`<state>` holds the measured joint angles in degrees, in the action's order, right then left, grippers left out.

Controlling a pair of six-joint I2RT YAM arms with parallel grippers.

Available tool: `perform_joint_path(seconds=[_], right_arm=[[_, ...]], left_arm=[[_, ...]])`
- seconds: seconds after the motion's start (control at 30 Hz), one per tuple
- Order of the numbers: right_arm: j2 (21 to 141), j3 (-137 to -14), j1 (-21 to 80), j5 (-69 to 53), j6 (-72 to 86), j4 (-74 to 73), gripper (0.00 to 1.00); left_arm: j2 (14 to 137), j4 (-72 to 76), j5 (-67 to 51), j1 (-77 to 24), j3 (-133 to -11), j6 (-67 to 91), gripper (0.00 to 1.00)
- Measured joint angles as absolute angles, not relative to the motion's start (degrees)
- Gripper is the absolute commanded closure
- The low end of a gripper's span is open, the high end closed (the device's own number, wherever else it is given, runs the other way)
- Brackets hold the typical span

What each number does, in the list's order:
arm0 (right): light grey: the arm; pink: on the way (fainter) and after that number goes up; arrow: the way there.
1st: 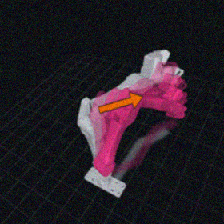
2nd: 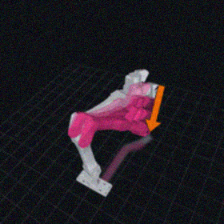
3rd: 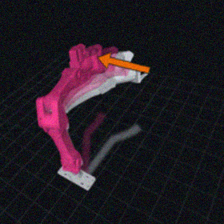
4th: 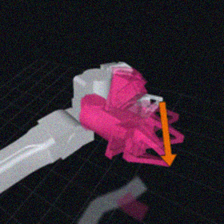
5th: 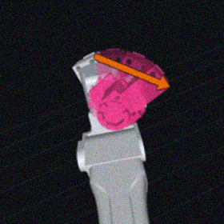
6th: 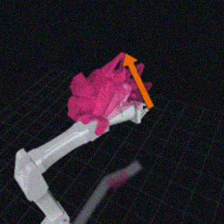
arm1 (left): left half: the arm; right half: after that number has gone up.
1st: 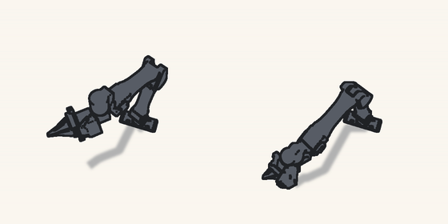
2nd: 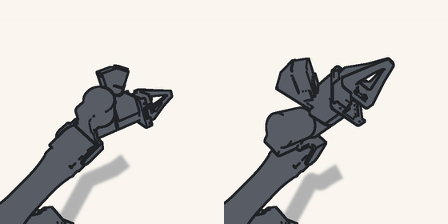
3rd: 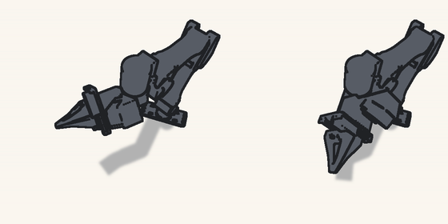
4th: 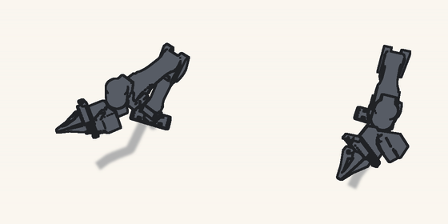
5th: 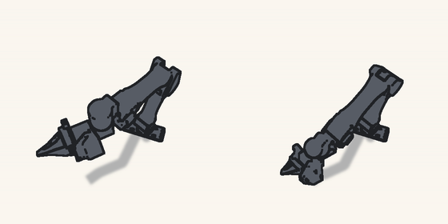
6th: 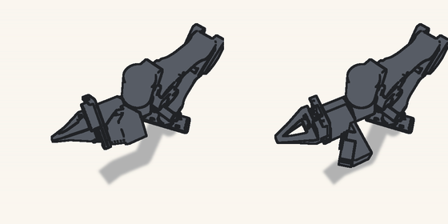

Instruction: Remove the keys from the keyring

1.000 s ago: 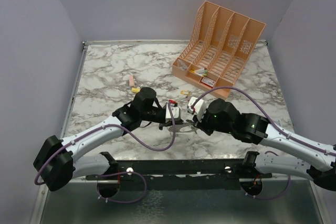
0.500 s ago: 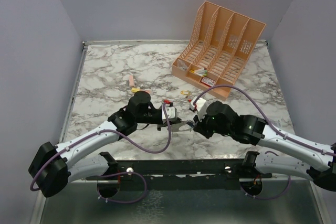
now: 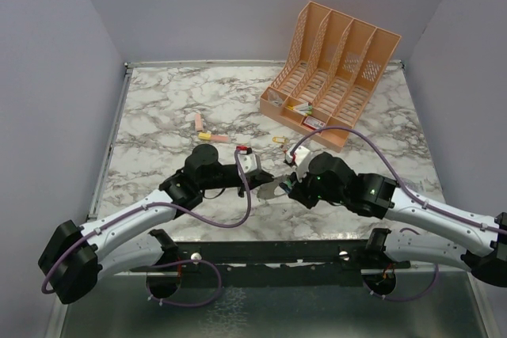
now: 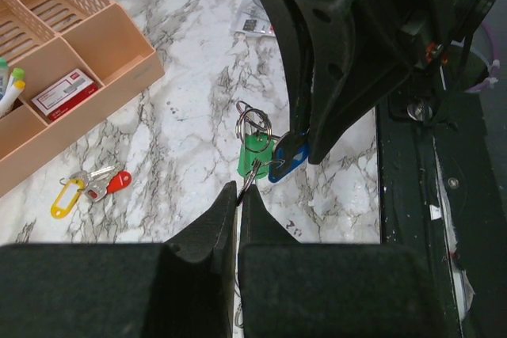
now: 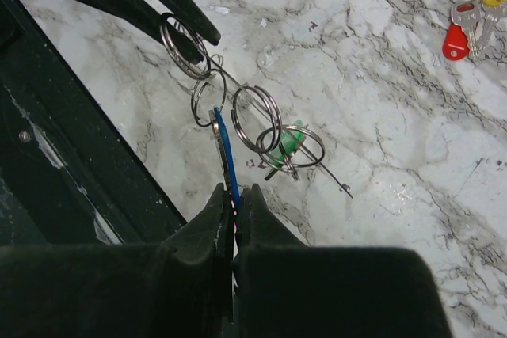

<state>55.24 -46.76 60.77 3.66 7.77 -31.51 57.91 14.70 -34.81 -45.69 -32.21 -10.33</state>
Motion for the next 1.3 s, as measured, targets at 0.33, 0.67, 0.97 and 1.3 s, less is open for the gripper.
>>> perform_joint_path(seconds=[0.33,0.67,0.97,1.3], right_arm=[[58.0,-46.8,60.8,3.5,7.4,-27.9,0.99],[56.6,-47.5,60.8,3.3,5.7,-27.5,1.00],[56.6,-49.3,60.6,4.9,3.8,-28.0,0.99],[56.8,-52.2,60.7,5.6,1.1,-30.2,1.00]], left_arm=[[56.8,20.4,-33.3,-45.5,-29.4,-4.1,1.00],[56.5,17.3,-24.6,-45.8,-29.4,-5.6,1.00],[59.0,10.9,-21.1,-46.7,-33.4,-8.3,1.00],[59.3,9.3,-19.2,-48.1,-34.5,-9.8,1.00]])
